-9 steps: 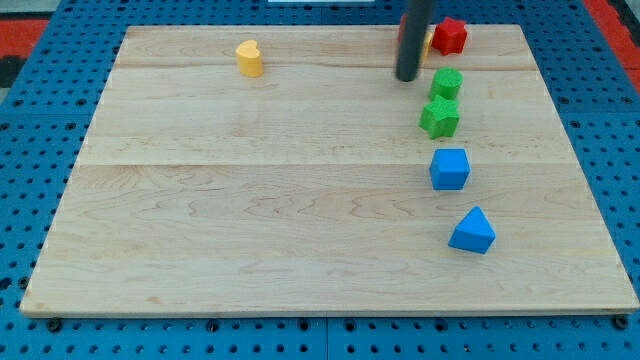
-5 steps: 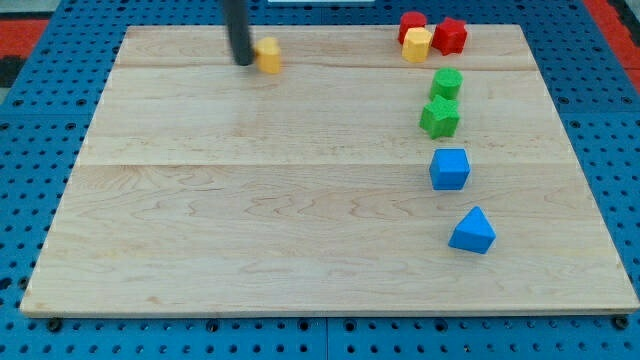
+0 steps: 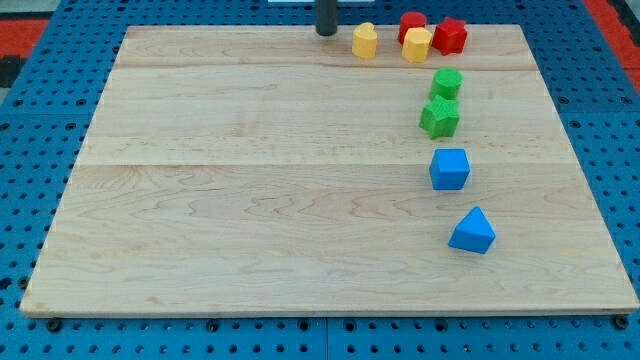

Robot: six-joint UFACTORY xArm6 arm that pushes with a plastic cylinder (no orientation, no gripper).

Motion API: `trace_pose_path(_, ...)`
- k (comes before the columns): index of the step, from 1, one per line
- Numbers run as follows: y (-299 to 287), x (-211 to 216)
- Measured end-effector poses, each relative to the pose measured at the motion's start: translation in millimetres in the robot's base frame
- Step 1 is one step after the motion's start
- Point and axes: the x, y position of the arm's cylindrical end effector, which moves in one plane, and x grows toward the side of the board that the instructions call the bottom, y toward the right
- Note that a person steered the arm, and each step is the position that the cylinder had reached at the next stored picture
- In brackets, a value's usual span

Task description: Push the yellow heart beside the yellow hexagon

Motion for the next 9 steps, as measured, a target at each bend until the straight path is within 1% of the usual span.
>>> trace_pose_path(1,26,19)
trace_pose_path(2,-5,22)
trace_pose_path(9,-29,17)
